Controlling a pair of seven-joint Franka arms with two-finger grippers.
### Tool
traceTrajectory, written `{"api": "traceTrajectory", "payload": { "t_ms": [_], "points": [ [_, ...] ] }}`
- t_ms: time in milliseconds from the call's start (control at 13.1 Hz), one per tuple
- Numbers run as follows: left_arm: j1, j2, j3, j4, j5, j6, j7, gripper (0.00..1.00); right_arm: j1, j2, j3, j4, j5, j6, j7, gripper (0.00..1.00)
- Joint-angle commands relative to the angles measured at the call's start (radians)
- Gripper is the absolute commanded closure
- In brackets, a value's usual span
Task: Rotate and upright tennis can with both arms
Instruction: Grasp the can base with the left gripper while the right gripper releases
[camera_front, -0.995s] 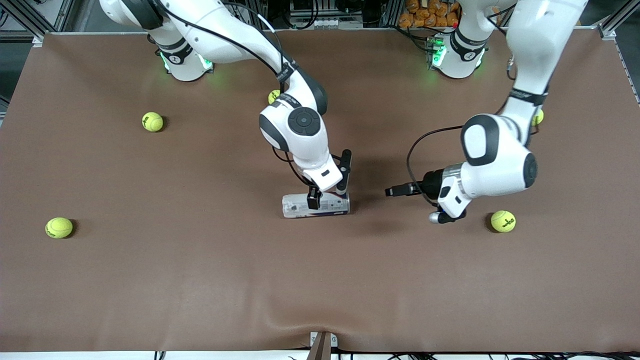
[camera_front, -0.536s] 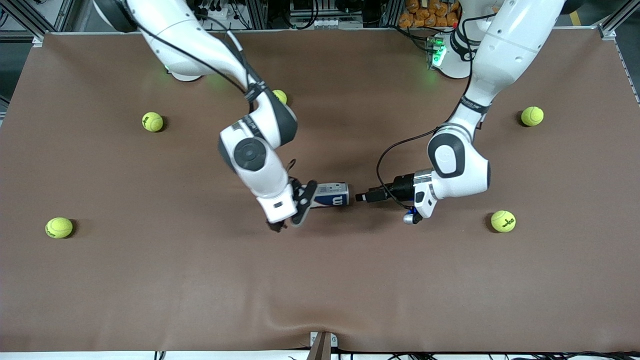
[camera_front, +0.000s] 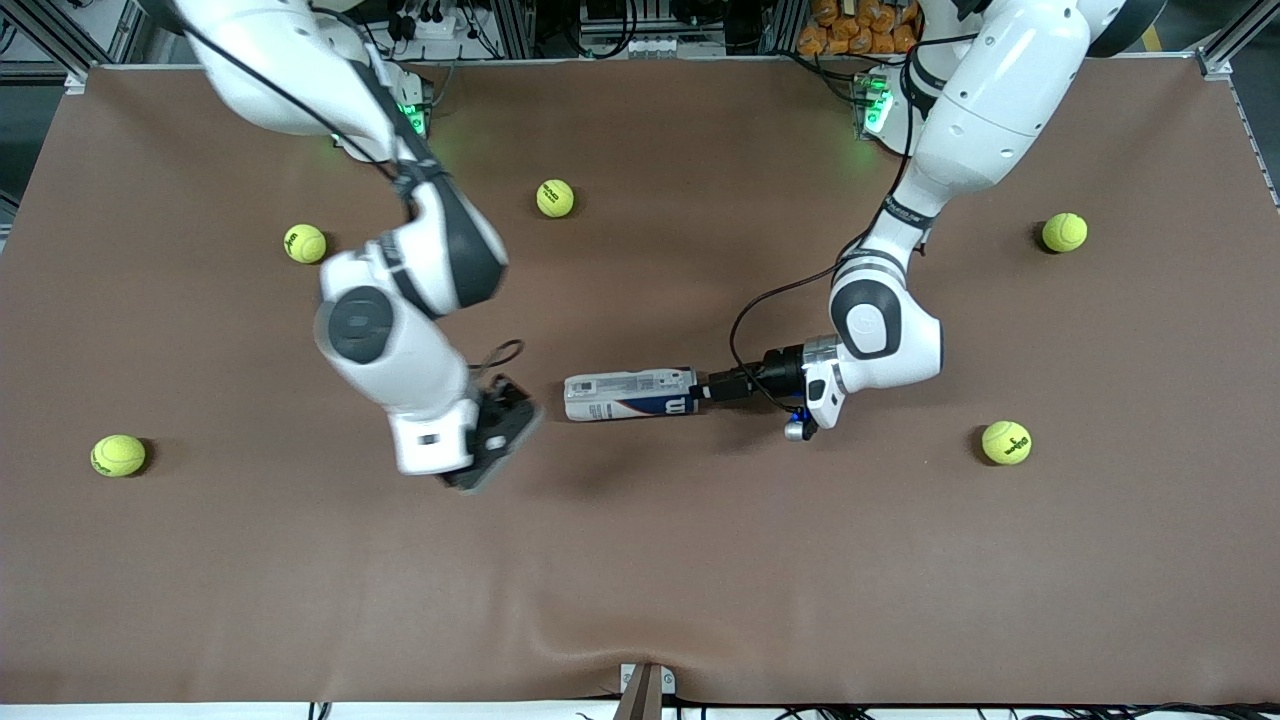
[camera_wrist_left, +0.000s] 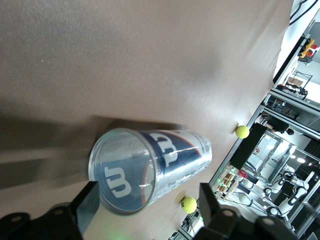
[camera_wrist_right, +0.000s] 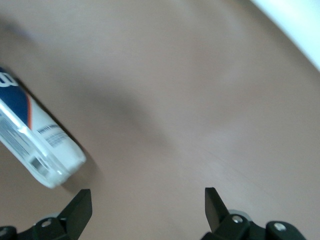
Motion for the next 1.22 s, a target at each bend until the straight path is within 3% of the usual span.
{"api": "traceTrajectory", "payload": {
  "t_ms": [0, 153, 306, 612, 919, 1148],
  "points": [
    [-0.003, 0.046, -0.002, 0.042, -0.067, 0.009, 0.044, 0.25, -0.125, -0.097, 0.014, -0.064, 0.008, -0.024, 0.004, 0.00],
    [-0.026, 0.050, -0.002, 0.048, -0.119, 0.009, 0.058, 0.47, -0.217, -0.133, 0.016, -0.064, 0.006, -0.033, -0.006, 0.00],
    [-0.029, 0.054, -0.002, 0.054, -0.137, 0.007, 0.058, 0.69, -0.268, -0.173, 0.016, -0.063, 0.006, -0.140, 0.004, 0.00],
    [-0.029, 0.054, -0.002, 0.095, -0.137, 0.005, 0.046, 0.99, -0.307, -0.266, 0.014, -0.061, 0.006, -0.338, 0.160, 0.00],
    [-0.035, 0.005, -0.006, 0.166, -0.116, 0.007, -0.064, 1.00, -0.299, -0.354, 0.013, -0.058, 0.003, -0.545, 0.407, 0.00],
    [-0.052, -0.041, -0.002, 0.224, 0.022, 0.009, -0.305, 1.00, -0.310, -0.378, 0.007, -0.051, 0.003, -0.582, 0.437, 0.00]
  ]
}}
